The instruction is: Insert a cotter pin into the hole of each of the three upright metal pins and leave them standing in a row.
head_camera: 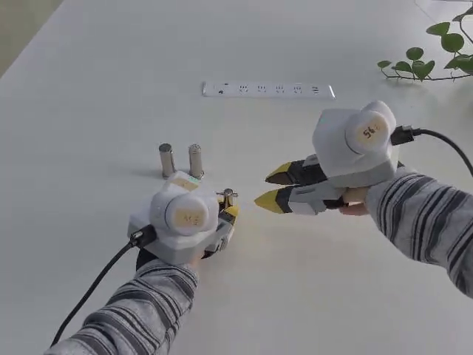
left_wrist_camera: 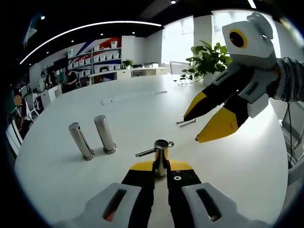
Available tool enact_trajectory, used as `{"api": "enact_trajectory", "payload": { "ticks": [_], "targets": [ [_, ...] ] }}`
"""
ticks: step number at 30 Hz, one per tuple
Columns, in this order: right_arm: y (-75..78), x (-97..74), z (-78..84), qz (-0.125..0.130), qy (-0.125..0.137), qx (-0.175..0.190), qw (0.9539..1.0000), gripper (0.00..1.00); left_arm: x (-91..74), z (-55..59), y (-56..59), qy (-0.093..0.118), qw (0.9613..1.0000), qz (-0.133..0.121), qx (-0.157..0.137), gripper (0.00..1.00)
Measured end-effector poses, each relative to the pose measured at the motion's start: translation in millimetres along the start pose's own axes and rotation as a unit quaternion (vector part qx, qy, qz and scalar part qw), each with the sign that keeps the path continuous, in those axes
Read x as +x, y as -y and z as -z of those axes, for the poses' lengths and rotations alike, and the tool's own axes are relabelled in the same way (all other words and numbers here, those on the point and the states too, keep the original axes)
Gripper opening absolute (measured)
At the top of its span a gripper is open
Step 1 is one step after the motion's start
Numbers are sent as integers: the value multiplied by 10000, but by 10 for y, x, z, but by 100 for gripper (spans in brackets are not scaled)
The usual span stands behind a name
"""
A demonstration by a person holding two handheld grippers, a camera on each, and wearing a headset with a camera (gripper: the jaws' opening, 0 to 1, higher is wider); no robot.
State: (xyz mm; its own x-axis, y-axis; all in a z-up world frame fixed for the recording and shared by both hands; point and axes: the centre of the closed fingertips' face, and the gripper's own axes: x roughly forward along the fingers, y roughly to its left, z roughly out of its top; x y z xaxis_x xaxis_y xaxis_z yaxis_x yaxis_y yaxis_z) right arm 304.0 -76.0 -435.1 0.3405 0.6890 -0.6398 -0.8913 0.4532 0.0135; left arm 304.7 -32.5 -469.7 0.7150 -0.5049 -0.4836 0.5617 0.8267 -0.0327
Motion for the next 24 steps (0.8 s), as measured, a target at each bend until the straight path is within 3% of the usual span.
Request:
{"api": "enact_trajectory", "payload": {
  "ticks": [7, 10, 16, 24],
  "targets": [
    [73, -55, 103, 137, 20, 249, 9996, 26, -45, -96, -200, 96, 9998, -147, -67, 5],
    [61, -64, 119, 163, 47, 322, 9993, 27, -85, -80, -334, 44, 9995, -271, -167, 5],
    [80, -63, 147, 195, 118, 442, 9988, 27, -146, -33, -510, -48, 9990, -430, -92, 5],
    [28, -44, 133, 163, 113, 447, 9988, 28, -208, 26, -651, -108, 9985, -524, -82, 5]
  ]
}}
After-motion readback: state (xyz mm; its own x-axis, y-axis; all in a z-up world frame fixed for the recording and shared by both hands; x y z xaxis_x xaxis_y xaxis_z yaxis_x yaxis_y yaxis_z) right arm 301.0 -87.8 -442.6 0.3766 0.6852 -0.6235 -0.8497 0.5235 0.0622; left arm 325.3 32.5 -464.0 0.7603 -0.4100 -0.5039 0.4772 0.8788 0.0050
